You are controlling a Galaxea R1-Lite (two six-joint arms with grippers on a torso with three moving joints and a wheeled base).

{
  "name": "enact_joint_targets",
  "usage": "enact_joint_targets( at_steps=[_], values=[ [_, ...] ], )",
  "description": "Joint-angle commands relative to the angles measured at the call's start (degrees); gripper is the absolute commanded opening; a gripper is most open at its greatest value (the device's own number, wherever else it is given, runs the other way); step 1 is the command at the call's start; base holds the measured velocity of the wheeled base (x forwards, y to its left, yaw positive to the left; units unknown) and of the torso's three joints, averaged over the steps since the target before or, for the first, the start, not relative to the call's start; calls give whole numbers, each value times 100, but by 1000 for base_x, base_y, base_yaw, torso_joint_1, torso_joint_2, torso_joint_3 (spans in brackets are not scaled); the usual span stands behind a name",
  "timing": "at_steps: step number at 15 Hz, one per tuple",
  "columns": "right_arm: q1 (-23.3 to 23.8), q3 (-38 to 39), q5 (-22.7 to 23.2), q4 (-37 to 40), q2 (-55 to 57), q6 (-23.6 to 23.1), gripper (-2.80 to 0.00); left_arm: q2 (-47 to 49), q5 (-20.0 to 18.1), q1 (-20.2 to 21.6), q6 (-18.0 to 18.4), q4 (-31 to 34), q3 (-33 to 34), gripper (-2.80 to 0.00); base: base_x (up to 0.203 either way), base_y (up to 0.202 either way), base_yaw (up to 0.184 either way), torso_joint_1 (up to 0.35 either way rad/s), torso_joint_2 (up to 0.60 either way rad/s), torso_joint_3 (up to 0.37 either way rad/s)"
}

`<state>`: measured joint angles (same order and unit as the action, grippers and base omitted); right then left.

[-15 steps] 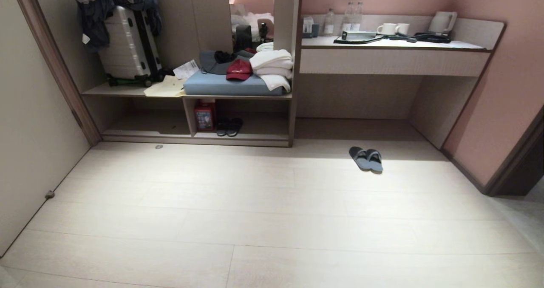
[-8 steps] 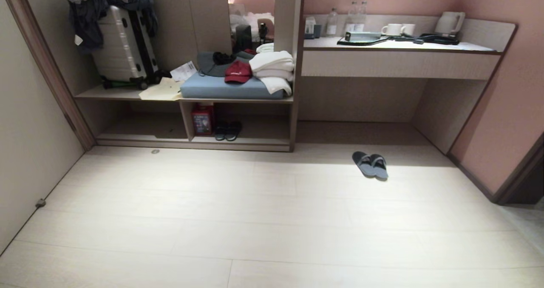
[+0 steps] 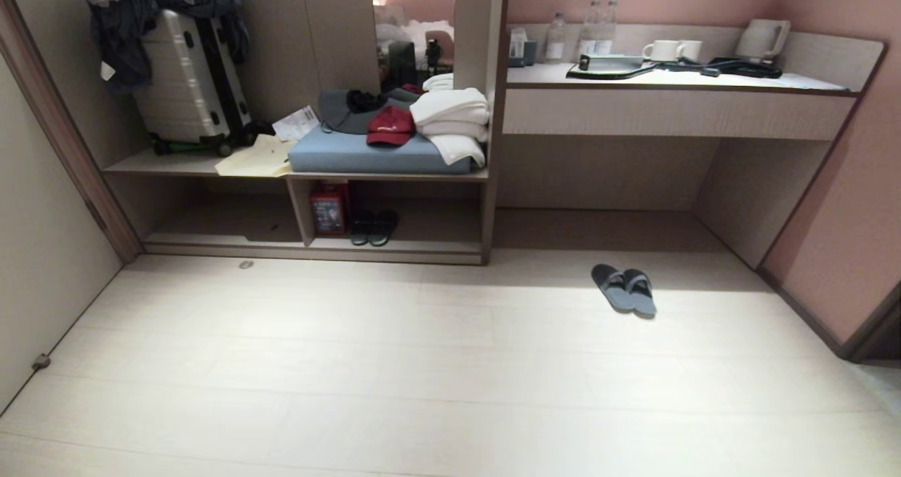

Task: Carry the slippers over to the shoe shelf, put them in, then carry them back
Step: Pick up the slippers on the floor

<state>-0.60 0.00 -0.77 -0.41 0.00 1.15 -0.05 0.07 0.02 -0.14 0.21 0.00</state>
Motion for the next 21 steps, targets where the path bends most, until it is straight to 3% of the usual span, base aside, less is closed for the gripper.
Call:
enact_joint_targets(
  at_steps=[1, 21],
  values=[
    [-2, 0, -2, 6, 0, 0, -280, 5, 1, -2, -4, -3, 0, -280, 196, 0, 0, 11, 2, 7],
    [-2, 0, -2, -3, 0, 0, -280, 5, 1, -2, -4, -12, 9, -280, 195, 0, 1, 2, 3, 1]
  ],
)
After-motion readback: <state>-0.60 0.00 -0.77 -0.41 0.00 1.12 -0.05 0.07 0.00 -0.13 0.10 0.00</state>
